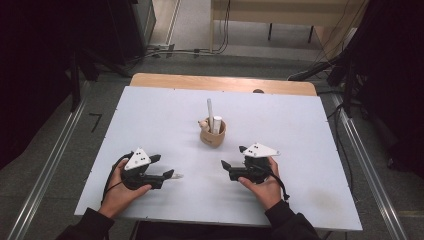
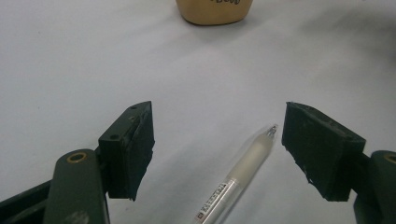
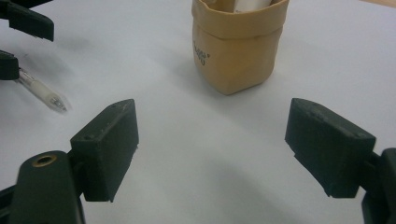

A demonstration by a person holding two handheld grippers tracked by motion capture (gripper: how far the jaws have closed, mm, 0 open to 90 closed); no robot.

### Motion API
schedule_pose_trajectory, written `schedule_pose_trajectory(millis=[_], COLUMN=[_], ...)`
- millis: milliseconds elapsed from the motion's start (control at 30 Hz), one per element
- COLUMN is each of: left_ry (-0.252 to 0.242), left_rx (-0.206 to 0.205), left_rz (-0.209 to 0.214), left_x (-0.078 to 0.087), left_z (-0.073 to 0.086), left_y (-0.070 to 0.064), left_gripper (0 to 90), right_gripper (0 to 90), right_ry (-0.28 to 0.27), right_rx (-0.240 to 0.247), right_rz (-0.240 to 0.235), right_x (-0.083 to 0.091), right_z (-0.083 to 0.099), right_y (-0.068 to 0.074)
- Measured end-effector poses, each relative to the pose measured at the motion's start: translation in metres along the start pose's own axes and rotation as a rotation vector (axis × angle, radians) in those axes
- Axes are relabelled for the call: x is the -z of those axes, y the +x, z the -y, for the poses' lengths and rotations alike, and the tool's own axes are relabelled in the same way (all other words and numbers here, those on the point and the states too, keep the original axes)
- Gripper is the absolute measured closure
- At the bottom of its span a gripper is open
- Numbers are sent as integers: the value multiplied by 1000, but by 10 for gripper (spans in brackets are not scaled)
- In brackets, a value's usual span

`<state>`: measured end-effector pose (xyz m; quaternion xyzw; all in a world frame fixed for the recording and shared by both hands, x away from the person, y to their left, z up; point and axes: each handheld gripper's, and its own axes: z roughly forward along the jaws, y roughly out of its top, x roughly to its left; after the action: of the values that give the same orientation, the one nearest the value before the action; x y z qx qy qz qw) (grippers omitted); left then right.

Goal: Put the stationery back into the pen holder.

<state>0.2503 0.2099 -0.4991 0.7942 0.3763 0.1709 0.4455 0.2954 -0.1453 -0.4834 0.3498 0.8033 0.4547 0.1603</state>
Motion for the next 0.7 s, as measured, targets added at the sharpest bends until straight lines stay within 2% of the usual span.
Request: schedule_pose_trajectory(millis=[700], left_ry=[99], left_rx=[-75], left_rz=[28], left_x=[-12], left_z=[6], left_y=[-7], left_gripper=[343], right_gripper=[172], right_ry=[-2], right_rx=[-5], right_rz=[8], right_x=[0], right_z=[1], right_y=[-1])
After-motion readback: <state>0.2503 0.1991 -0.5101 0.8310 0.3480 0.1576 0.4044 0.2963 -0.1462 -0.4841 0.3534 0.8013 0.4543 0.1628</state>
